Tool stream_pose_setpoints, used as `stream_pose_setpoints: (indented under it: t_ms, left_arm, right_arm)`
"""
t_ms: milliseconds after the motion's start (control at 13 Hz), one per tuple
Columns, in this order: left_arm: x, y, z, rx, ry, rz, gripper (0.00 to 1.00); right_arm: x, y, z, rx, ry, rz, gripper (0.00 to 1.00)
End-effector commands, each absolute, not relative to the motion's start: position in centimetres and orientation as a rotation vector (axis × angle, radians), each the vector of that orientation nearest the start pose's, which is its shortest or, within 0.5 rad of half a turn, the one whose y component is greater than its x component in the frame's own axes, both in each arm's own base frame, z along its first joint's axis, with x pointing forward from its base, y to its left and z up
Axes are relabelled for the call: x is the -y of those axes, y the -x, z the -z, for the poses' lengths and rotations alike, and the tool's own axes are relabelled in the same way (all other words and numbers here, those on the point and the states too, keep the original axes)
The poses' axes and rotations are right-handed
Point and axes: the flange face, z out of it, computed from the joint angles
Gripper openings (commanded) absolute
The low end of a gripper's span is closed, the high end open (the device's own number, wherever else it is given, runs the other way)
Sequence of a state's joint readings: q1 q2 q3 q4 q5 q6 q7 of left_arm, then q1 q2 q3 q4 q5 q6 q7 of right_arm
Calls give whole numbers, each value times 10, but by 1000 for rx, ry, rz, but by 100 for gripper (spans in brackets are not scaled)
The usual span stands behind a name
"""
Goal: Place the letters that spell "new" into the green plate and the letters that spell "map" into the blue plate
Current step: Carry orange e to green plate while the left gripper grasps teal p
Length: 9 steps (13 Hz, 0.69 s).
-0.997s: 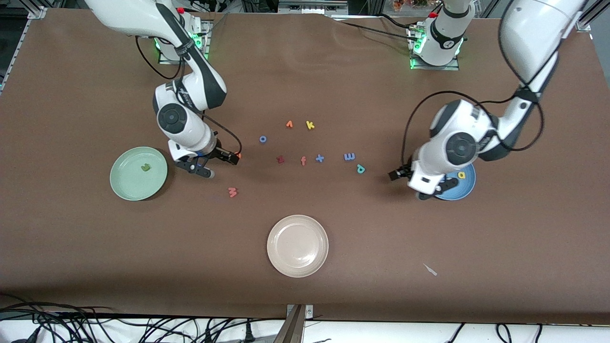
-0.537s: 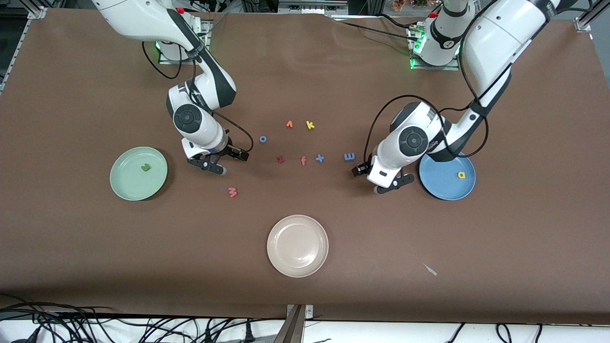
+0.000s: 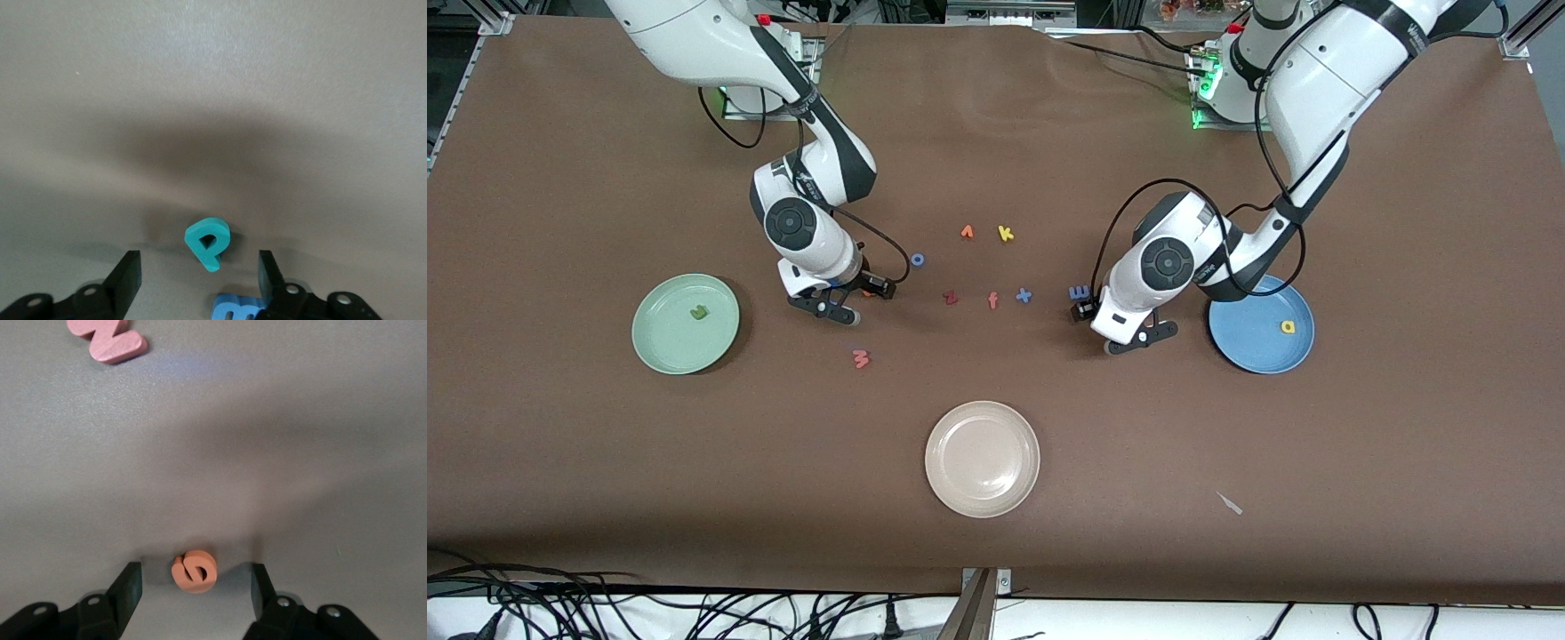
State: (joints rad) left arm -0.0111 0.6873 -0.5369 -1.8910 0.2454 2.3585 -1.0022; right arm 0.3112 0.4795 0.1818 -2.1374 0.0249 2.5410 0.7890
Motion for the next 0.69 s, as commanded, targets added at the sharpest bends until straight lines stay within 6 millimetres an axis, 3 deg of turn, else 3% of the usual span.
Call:
stream_pose_setpoints:
  t_ms: [0,230,614]
  left_arm:
    - [317,-533,-166,543,3107,-277,74]
    - [317,-533,-164,539,3106,-279,60]
    - [317,-540,-160,531,3108,-261,52]
  right_arm:
    - [-271,-494,-170,-535,3046,-178,56]
    - [-271,-494,-169,-537,3043,-176,43]
    - [-272,-500,-175,-529,3039,-166,18]
